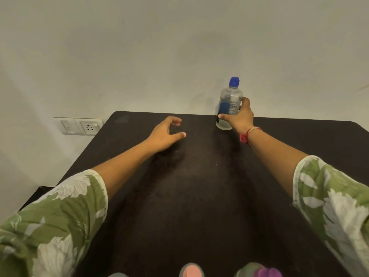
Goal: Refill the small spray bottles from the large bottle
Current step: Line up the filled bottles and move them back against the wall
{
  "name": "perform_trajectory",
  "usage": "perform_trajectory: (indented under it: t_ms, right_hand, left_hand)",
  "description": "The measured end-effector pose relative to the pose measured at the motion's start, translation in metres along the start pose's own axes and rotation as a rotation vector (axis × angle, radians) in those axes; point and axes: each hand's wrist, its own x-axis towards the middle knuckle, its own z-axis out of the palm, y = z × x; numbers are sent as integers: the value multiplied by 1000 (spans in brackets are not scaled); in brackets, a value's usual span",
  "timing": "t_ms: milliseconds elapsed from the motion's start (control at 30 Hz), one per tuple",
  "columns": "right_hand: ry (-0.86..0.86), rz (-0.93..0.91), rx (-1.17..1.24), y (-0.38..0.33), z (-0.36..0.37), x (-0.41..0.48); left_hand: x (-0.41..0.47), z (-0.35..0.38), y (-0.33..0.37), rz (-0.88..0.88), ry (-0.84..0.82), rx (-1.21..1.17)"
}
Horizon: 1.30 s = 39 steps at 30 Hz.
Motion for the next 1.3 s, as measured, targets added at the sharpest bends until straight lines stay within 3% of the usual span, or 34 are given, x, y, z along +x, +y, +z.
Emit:
perform_trajectory:
  t_ms: [233,467,633,800,1000,1300]
  right_hand:
    - [-30,52,98,-19,-47,-71]
    - [-456,45,209,-29,-117,-219]
    - [-544,7,145,-23,-135,-299]
    - [-504,12,226,-10,-136,-346]
    - [-569,77,276,-9,-148,-374]
    - [-372,-22,125,-11,-125,-372]
  left_hand:
    - [-45,-31,28,13,47,-87]
    - [-136,-61,45,-34,39,-176]
    - [-198,-70,51,-125,96,-310]
    - [-242,-54,55,-219,-42,-379]
    - [-259,-45,49,-187,-54,-358]
    - [-258,-35,48,-167,-76,-360]
